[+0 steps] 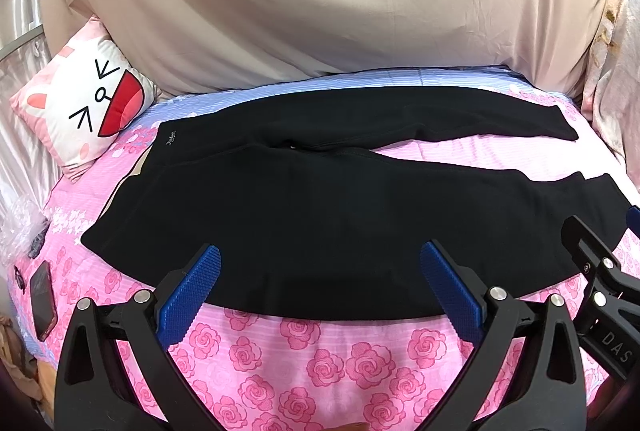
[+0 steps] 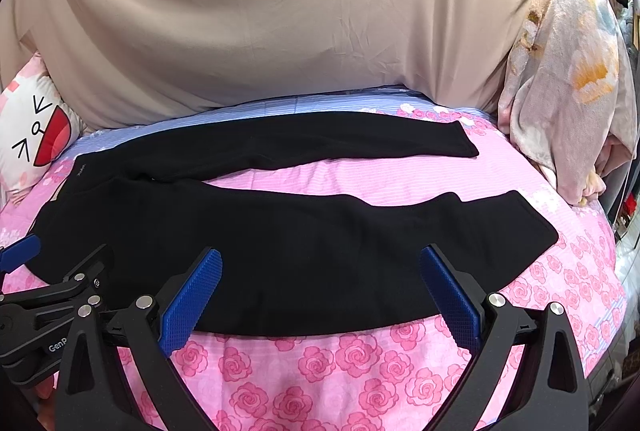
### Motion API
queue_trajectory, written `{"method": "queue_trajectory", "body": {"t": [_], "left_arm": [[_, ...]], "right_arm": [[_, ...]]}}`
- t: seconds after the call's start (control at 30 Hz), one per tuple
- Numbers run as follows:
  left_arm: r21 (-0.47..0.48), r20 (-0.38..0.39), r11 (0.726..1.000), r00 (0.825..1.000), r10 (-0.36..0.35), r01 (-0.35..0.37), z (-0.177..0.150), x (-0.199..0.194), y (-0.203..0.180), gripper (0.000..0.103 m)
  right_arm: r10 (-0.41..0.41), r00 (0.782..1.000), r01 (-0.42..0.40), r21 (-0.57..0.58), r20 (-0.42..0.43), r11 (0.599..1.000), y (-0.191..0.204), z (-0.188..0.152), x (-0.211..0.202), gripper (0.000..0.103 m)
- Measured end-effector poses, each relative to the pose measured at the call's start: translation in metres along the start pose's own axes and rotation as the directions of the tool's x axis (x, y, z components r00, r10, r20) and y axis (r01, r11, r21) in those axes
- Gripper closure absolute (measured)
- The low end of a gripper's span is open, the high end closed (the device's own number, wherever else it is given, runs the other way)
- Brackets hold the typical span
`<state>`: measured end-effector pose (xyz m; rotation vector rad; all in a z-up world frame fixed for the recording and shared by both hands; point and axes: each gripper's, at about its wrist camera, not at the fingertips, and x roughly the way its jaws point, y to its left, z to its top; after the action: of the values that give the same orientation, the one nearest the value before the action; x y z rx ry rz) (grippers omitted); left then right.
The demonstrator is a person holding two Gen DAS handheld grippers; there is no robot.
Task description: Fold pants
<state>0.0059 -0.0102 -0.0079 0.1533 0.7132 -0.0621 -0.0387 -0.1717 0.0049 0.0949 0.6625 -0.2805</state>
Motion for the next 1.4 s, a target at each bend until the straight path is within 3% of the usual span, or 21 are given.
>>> {"method": "queue_trajectory", "body": {"t": [1.1,1.23,1.33,1.4], "left_arm": [[0.022,-0.041,1.0,0.999,-0.004,0.005,0.005,0.026,-0.001,0.005],[0.032,-0.044,0.998,0.998,-0.049,0.051,0.009,0.034,-0.002,0.005],[0.03,-0.039,0.995,0.995,-0.091,0.092,0.014,0.039,0.0,0.005],[0.012,-0.028,0.994,0.993,-0.112,0.112,0.02,0.044,0.005,0.005]], "right_arm": [[0.023,0.999,-0.023,0.013,-0.037,1.0,0.0,0.006,0.028,0.006],[0.134,0.991,-0.134,0.02,-0.01,0.991,-0.019,0.011,0.039,0.006],[0.204,0.976,-0.191,0.14,-0.082,0.972,-0.075,0.033,0.076,0.006],[0.2,0.976,-0.175,0.229,-0.089,0.957,-0.116,0.049,0.099,0.006]]}}
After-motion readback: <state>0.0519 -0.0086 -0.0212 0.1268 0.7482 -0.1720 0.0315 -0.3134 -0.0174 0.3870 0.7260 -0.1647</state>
